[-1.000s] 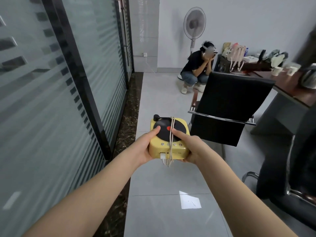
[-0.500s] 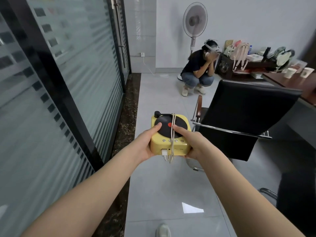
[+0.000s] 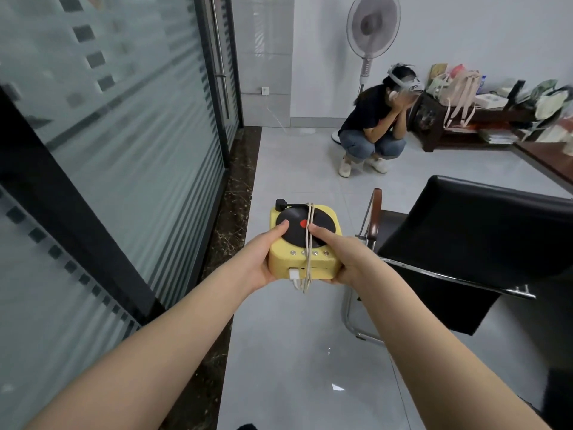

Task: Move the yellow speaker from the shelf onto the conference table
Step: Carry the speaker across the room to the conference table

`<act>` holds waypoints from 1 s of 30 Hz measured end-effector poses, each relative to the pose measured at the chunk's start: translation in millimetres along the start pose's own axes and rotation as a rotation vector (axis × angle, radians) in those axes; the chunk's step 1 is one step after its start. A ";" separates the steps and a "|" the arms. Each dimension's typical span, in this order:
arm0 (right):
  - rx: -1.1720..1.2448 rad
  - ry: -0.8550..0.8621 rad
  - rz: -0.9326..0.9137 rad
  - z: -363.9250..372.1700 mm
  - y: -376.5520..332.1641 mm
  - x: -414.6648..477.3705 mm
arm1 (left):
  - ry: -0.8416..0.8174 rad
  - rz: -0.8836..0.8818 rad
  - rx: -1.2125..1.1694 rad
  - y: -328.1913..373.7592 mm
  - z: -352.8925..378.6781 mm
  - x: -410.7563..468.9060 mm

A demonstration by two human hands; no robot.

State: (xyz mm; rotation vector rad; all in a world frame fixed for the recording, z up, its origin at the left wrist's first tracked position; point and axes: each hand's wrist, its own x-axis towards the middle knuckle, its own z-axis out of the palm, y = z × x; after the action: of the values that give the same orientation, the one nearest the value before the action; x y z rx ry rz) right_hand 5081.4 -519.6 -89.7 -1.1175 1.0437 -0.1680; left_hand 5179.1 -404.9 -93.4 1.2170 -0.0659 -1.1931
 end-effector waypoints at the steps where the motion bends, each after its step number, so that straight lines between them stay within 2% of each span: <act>1: -0.004 0.004 0.001 2.1 -7.9 11.5 | 0.006 -0.005 -0.005 7.9 -0.7 11.3; 9: 0.010 0.011 -0.008 25.0 -64.4 96.0 | -0.010 -0.005 0.020 73.0 -13.0 99.0; 20: 0.063 0.085 -0.030 55.5 -169.7 217.0 | -0.114 -0.034 0.092 187.5 -20.5 241.9; 30: 0.125 0.165 0.006 37.9 -221.4 292.4 | -0.210 -0.125 0.130 228.4 3.5 350.6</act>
State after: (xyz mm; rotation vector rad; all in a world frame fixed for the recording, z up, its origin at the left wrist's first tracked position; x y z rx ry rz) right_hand 5350.3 -771.9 -87.2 -0.9998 1.1668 -0.3207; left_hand 5483.5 -691.5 -108.5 1.2190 -0.2296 -1.4415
